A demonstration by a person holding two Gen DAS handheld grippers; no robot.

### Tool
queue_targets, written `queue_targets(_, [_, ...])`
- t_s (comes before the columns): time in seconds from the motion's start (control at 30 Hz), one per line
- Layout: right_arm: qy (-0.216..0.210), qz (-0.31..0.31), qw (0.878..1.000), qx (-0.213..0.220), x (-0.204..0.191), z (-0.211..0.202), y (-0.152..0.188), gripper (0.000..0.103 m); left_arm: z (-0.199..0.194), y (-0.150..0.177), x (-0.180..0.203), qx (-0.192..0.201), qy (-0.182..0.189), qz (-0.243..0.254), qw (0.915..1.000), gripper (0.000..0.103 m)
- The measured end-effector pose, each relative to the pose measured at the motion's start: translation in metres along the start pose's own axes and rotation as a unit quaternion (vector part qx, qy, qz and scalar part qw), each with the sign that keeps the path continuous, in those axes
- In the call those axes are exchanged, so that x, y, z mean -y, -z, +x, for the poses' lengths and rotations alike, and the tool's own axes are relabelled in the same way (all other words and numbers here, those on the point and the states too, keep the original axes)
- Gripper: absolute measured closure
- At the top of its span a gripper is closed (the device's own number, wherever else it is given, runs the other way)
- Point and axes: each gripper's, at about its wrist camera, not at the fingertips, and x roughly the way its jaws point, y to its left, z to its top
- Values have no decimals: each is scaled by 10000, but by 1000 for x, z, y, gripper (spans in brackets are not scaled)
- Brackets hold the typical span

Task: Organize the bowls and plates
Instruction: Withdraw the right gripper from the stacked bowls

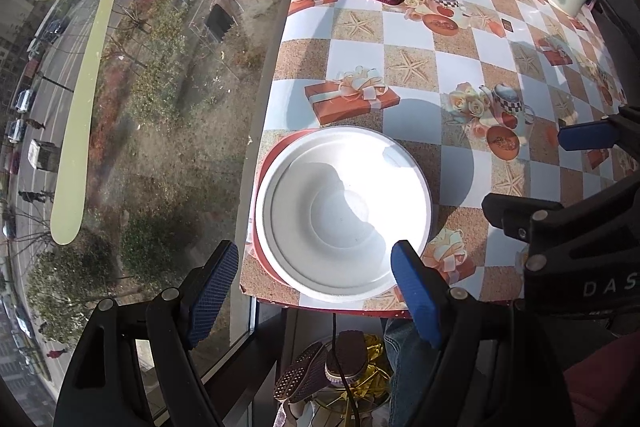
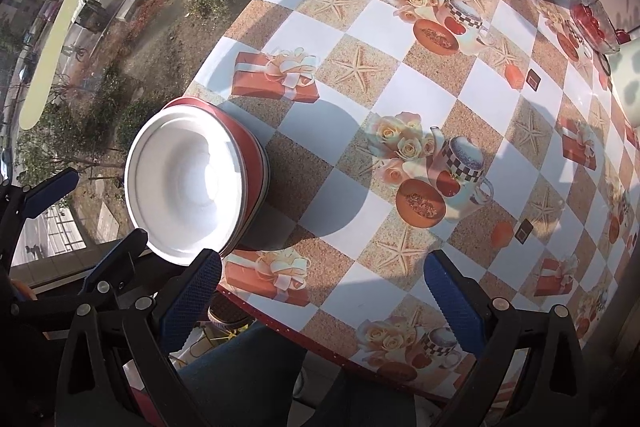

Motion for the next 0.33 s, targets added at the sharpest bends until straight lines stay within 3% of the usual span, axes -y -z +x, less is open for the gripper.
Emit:
queue_targets(0.2, [41, -163, 9998, -50, -8, 3, -3, 1, 4, 3, -10, -88, 33, -209, 9997, 22])
queue_targets(0.33, [-72, -143, 9999, -18, -7, 4, -3, 1, 2, 4, -16, 72, 160, -421, 9990, 22])
